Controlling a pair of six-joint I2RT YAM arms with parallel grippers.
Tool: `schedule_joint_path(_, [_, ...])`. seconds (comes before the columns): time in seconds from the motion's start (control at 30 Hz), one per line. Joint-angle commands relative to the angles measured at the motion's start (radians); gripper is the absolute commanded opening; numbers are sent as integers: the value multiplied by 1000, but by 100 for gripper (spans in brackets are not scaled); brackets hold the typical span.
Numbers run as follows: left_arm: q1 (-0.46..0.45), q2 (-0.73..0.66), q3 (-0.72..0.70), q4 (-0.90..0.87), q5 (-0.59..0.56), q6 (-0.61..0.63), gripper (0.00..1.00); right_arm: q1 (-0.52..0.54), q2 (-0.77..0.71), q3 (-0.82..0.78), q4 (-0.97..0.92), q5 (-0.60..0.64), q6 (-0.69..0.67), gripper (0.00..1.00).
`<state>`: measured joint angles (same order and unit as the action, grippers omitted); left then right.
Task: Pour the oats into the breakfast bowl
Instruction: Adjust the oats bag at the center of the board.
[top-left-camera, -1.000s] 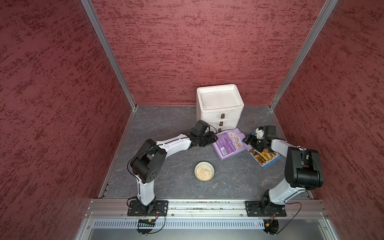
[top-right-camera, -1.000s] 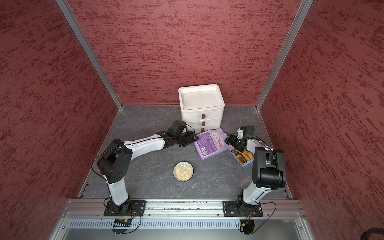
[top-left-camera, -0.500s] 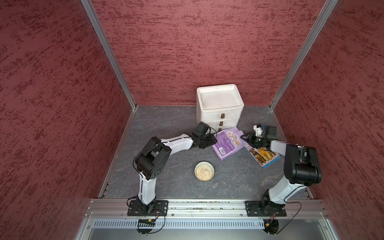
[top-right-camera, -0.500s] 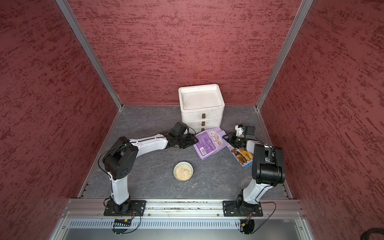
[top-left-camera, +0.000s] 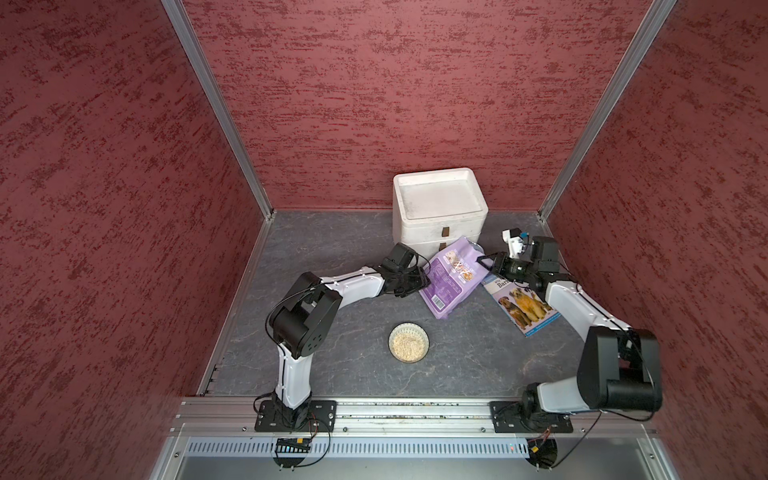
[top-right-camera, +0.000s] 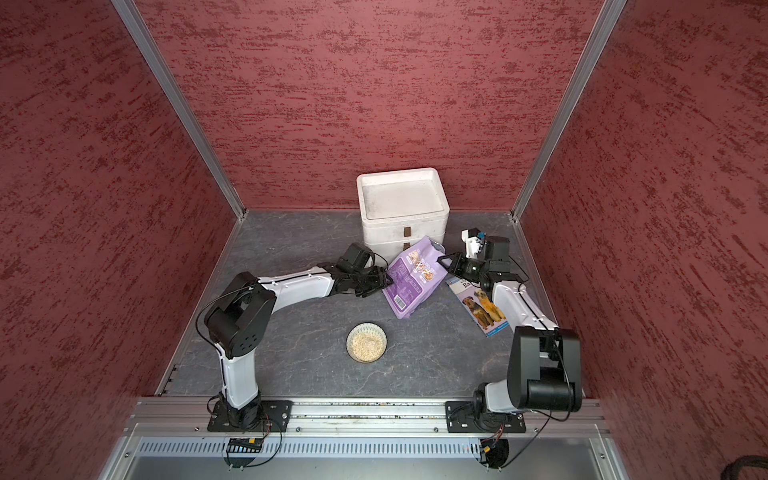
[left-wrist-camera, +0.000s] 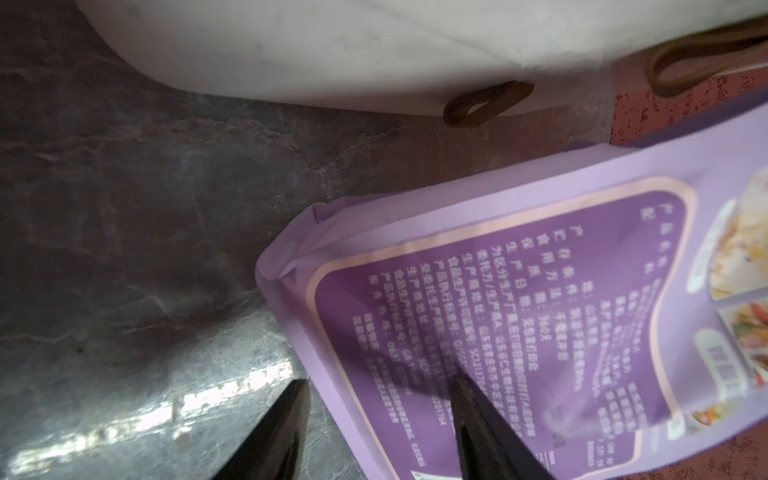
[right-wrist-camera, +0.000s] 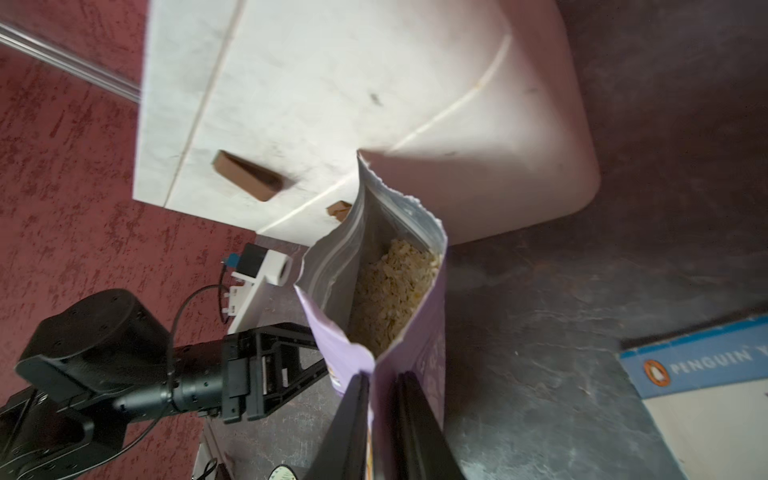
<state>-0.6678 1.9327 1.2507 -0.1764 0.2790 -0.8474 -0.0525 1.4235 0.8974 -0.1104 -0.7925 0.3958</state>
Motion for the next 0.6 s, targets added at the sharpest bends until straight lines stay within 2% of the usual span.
schedule_joint_path(0.0, [-3,11,-24,38,-4,9,58,63,-17,64,-80,-13,-74,16])
schedule_joint_path(0.13, [-1,-3,-52,51,-9,2,58,163,-17,154,-225,59,-183,20])
schedule_joint_path(0.3, [-1,-12,-69,64,-10,-5,58,210,7,226,-343,99,-265,34])
schedule_joint_path(0.57, [-1,-19,-79,76,-8,-10,58,284,95,346,-460,188,-378,40])
